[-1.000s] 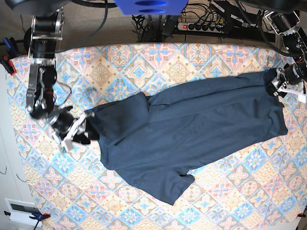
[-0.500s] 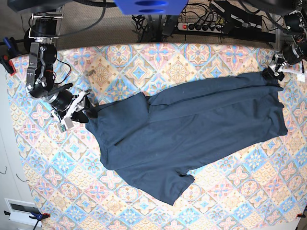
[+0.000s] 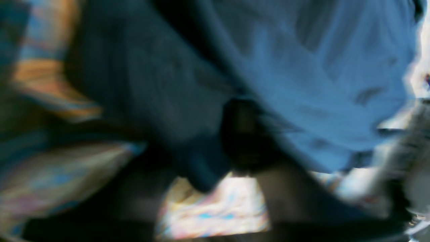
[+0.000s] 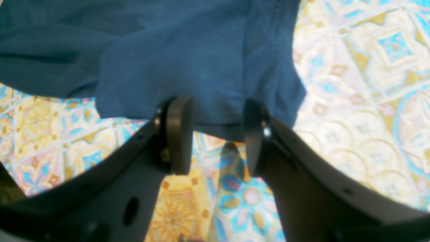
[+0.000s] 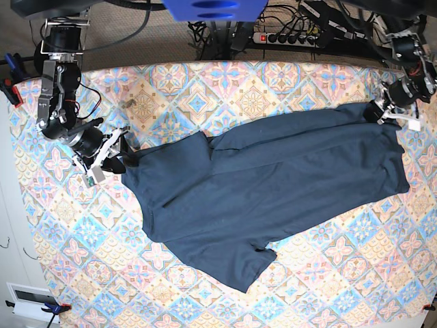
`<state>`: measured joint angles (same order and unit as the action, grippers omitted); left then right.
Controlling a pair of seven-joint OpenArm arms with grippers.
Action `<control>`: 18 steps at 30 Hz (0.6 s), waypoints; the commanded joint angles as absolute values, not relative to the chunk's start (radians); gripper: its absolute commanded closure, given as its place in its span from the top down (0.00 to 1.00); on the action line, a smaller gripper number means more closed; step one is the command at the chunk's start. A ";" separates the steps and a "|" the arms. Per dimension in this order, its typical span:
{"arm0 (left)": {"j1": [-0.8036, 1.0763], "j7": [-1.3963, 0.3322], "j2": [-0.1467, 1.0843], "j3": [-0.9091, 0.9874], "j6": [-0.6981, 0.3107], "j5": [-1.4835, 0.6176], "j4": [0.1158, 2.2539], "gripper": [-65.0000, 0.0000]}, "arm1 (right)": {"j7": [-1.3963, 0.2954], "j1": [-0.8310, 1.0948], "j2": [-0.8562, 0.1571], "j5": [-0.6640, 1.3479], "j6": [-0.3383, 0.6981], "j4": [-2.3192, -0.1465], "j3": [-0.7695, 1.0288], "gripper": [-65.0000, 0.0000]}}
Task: Layout the t-shirt on the table in an organized manner, then fold the t-shirt properly
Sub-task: 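Pull the shoulders apart with both grippers to straighten the shirt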
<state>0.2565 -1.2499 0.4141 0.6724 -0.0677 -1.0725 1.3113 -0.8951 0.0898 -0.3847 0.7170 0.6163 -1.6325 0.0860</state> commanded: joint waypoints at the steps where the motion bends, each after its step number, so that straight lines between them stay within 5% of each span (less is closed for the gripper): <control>1: 0.262 -1.259 0.452 0.704 -0.064 -1.059 1.322 0.00 | -0.877 0.108 -0.401 0.736 0.619 -1.650 0.096 0.37; 9: 0.266 -1.259 0.541 0.711 -0.064 -1.061 1.322 0.00 | -0.881 0.180 -0.398 0.740 0.619 -1.639 0.186 0.38; 18: 0.263 -1.259 0.559 0.705 -0.064 -1.059 1.322 0.00 | -0.883 0.173 -0.394 0.745 0.619 -1.524 0.197 0.51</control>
